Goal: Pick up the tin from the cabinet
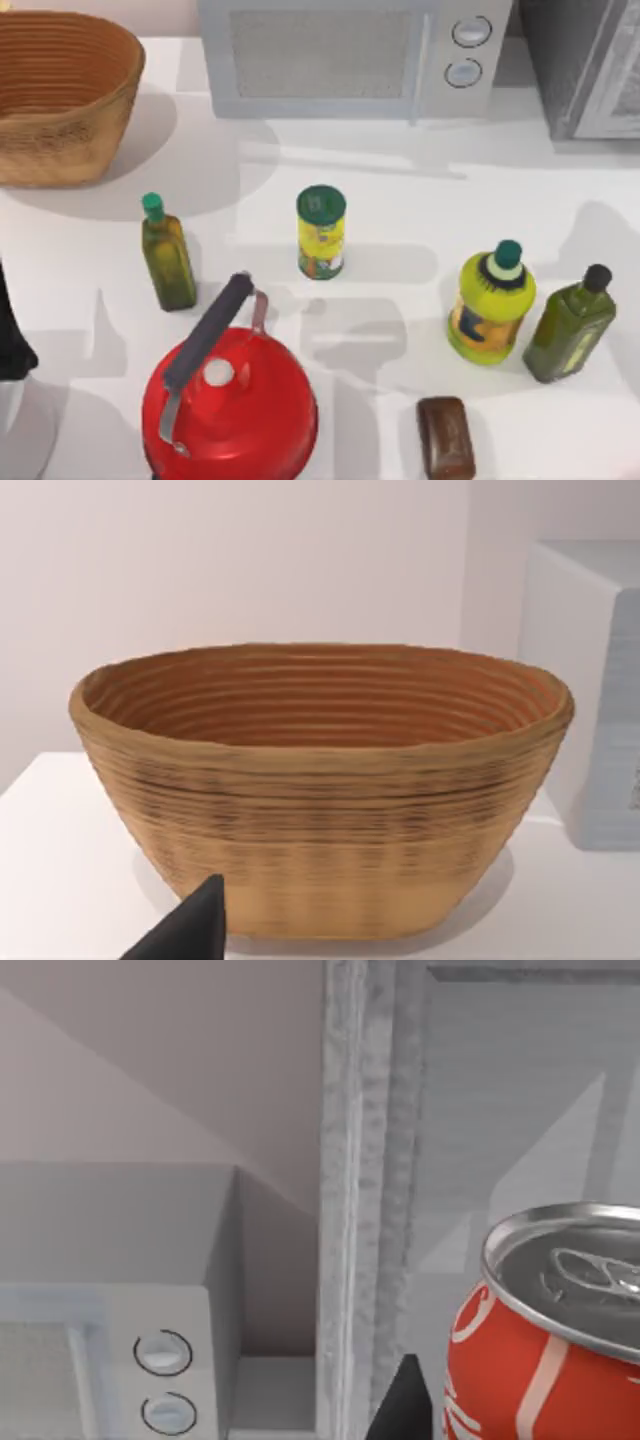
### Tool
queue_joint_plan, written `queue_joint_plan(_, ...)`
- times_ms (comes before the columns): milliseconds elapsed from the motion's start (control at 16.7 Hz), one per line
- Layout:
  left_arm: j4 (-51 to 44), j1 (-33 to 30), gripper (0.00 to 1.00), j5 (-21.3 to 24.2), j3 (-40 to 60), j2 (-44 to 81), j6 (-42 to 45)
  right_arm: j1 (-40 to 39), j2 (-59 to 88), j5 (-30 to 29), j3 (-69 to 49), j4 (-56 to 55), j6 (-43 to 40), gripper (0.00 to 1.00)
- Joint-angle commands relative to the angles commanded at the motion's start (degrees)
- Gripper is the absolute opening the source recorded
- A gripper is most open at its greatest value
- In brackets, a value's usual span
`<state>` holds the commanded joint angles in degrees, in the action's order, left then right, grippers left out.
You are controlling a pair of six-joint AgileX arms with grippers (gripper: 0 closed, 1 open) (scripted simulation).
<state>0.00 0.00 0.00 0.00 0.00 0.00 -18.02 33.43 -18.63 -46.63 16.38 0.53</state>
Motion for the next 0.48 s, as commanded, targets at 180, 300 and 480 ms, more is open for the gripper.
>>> queue_joint_plan(180, 0.0, 0.0, 1.0, 0.0, 0.0, 0.0, 0.0, 6.1, -11.4, 6.3, 17.1, -5.7, -0.1, 0.0)
queue_joint_plan(300, 0.0, 0.0, 1.0, 0.0, 0.0, 0.0, 0.0, 9.8, -18.4, 10.1, 27.1, -9.1, -0.2, 0.0)
queue_joint_plan(480, 0.0, 0.0, 1.0, 0.0, 0.0, 0.0, 0.0, 14.5, -27.0, 15.0, 38.8, -13.3, -0.4, 0.0)
